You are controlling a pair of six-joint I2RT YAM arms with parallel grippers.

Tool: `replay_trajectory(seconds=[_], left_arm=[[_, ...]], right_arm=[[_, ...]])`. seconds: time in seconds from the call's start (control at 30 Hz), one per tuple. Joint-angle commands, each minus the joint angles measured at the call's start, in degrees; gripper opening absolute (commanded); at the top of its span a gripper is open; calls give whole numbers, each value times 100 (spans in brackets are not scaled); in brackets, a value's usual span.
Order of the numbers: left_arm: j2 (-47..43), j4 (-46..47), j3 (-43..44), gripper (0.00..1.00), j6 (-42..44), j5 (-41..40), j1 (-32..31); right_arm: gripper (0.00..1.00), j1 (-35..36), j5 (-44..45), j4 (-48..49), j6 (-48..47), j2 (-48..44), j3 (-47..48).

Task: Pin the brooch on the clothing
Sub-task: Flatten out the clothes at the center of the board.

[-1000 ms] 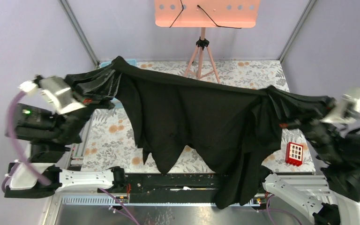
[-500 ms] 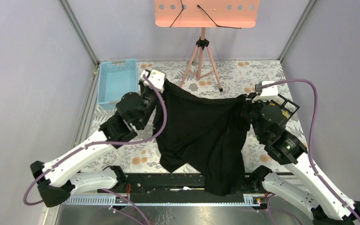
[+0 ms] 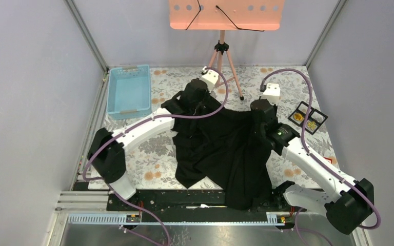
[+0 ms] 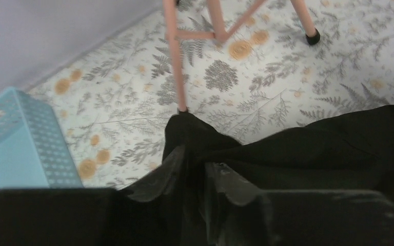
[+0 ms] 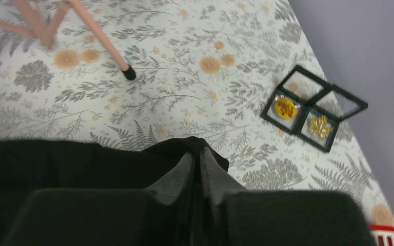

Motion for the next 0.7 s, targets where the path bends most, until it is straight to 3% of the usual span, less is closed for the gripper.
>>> replay_trajectory(seconds=[0.0, 0.03, 0.07, 0.13, 0.2, 0.43, 0.57, 0.67], left_arm=[[304, 29, 562, 55, -429, 925, 39], [259, 36, 544, 76, -531, 1037, 35], [166, 65, 474, 88, -673, 1070, 36], [-185, 215, 173, 98, -887, 1017, 39], [-704, 419, -360, 99, -1137, 1000, 31], [-2790, 213, -2193, 99, -2615, 1068, 86], [-3045, -623, -3002, 99, -3787, 1161, 319], [-3294, -707, -3727, 99, -4497, 1139, 408]], right_arm=[[21, -413, 144, -114, 805, -41, 22], [52, -507, 62, -225, 858, -23, 35], [75, -537, 50, -303, 870, -30, 34], [97, -561, -49, -400, 841, -80, 32], [100, -563, -580, -348, 597, -214, 32], [100, -398, -3977, -265, 250, 47, 472], [100, 182, -4289, -114, 121, 779, 752], [100, 412, -4672, 159, 372, 1418, 1006]])
